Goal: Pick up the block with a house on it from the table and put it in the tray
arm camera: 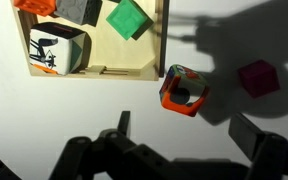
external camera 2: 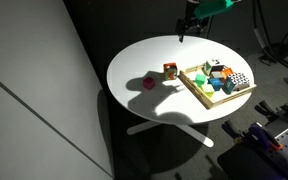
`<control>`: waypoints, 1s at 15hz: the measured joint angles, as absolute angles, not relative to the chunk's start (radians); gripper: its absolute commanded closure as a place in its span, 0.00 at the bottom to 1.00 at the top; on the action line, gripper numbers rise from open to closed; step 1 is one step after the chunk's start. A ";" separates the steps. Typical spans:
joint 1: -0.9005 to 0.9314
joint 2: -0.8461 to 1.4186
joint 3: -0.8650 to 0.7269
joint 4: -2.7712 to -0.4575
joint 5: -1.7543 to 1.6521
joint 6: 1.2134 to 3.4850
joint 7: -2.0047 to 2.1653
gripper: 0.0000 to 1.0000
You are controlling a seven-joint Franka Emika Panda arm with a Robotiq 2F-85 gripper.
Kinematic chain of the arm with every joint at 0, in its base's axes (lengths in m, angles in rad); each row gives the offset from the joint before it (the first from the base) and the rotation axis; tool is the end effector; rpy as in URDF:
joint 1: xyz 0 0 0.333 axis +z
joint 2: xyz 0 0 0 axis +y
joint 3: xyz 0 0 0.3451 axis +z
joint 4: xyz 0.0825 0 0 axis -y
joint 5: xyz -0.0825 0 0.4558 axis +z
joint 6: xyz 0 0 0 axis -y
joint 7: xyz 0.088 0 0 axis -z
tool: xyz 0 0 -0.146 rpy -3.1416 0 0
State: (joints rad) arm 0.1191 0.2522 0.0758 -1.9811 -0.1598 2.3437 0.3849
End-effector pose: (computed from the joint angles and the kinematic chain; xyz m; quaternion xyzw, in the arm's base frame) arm 0.6687 0.1241 0.2967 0.9962 -0.0439 0.0680 0.0327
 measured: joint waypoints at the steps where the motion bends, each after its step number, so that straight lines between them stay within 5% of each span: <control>1: 0.119 0.252 0.076 -1.981 -0.160 2.344 0.385 0.00; 15: 0.160 0.485 0.048 -1.819 -0.160 2.296 0.384 0.00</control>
